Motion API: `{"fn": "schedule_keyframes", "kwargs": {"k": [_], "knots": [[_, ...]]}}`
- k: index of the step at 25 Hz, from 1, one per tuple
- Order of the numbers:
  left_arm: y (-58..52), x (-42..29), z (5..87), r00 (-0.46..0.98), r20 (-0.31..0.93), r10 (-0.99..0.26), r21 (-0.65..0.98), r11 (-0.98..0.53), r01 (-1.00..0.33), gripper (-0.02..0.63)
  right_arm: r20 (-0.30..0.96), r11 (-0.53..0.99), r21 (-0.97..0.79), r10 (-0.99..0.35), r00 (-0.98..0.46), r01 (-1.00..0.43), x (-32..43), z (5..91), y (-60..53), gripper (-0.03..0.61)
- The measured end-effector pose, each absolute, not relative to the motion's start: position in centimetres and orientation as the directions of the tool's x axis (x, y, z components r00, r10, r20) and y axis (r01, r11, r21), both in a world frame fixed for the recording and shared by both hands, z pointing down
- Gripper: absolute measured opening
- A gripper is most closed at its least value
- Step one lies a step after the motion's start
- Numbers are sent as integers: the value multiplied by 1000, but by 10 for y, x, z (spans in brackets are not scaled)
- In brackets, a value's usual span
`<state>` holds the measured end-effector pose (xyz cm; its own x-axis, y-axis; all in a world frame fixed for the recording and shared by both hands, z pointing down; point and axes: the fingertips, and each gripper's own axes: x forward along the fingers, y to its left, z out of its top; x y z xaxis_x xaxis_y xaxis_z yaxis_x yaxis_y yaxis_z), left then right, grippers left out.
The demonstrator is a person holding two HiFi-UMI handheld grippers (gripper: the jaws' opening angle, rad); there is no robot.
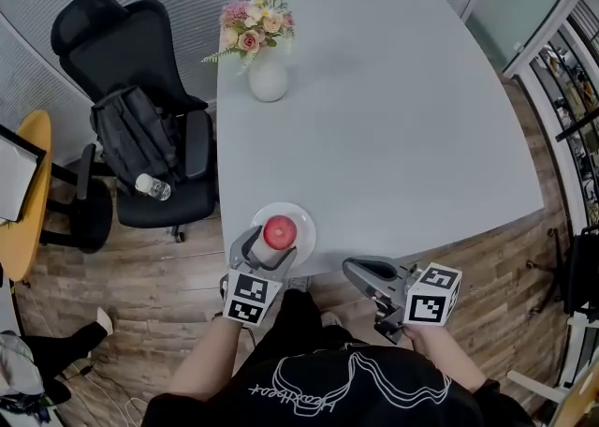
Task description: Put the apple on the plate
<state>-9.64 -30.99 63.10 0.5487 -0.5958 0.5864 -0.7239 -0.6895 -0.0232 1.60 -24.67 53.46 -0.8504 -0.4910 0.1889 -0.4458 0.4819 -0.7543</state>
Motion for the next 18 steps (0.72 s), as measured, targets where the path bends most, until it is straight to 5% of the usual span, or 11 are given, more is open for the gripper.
{"fn": "schedule_keyframes", "kwargs": {"k": [11,18], "knots": [[-286,-107,556,593,508,-625,223,-570,-791,331,157,554,-701,-495,-855,-449,25,514,-240,9],[-243,-92,475,712,318,-626,376,-606,-701,330,87,662,-623,-471,-878,-417,19,474,-222,9]]}}
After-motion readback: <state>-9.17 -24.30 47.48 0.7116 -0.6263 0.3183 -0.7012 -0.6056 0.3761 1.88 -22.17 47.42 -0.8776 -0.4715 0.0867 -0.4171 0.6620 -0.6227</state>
